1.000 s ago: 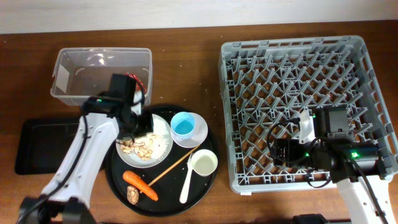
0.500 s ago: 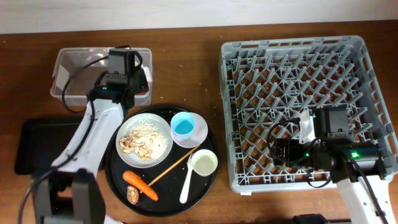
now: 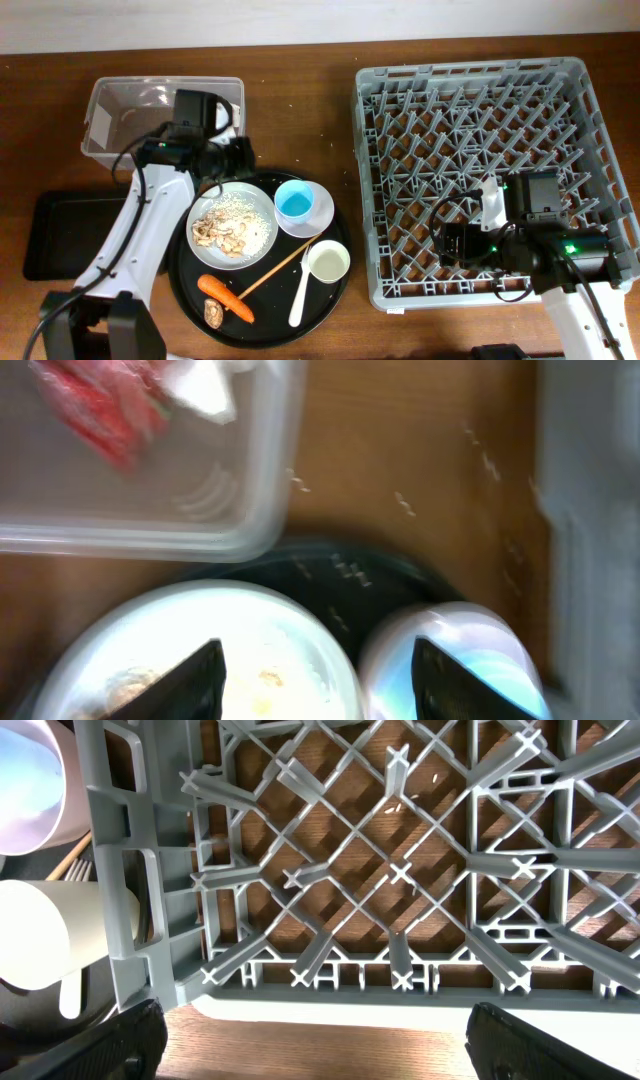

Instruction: Sort waste into correct bins and load items into the dishwasher rack

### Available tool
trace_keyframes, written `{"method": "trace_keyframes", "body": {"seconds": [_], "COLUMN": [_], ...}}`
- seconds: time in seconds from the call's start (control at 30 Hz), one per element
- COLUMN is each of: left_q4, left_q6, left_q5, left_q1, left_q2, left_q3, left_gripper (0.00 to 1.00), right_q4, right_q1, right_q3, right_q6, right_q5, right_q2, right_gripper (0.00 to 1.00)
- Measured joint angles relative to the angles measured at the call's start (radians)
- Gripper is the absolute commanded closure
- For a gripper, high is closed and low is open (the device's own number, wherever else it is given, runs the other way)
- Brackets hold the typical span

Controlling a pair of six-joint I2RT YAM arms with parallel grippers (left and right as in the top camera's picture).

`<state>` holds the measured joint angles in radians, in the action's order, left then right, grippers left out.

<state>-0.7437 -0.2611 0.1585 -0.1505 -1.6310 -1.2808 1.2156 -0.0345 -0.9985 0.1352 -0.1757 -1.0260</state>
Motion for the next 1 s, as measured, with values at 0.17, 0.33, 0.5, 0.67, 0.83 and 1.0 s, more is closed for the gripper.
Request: {"method": "trace_keyframes", "body": {"seconds": [0.17, 0.33, 0.5, 0.67, 0.83, 1.0], "left_q4": [-0.214, -0.200, -0.130, -0.097, -0.102, -0.105], "left_q6": [0.000, -0.024, -0.068, -0.082, -0.087, -0.087], "left_q5": [0.145, 0.117, 0.112, 0.115, 0.119, 0.115], "left_q1": [-0.088, -0.134, -0.151, -0.151, -0.151, -0.174], "left_q2": [0.008, 0.004, -0.084, -0.103, -0.103, -0.103], "left_q3": [0.005, 0.045, 0.047, 0.049, 0.049, 0.049], "left_gripper": [0.51, 0.56, 0.72, 0.88, 0.99, 1.00], "right_q4": [0.001, 0.007, 0.011, 0.011, 0.015, 0.016], "right_q1": [0.000, 0.000, 0.000, 0.000, 0.000, 0.000], "right_q3": [0.000, 0.000, 0.000, 0.000, 0.000, 0.000], "right_q6": [0.000, 0.000, -0.001, 0.000, -0.001, 0.000], "right_q5": [0.000, 0.000, 0.000, 0.000, 0.000, 0.000], "right_q2": [0.000, 0.000, 0.000, 0.000, 0.000, 0.000], "right_gripper": [0.02, 0.02, 0.02, 0.02, 0.02, 0.02]}}
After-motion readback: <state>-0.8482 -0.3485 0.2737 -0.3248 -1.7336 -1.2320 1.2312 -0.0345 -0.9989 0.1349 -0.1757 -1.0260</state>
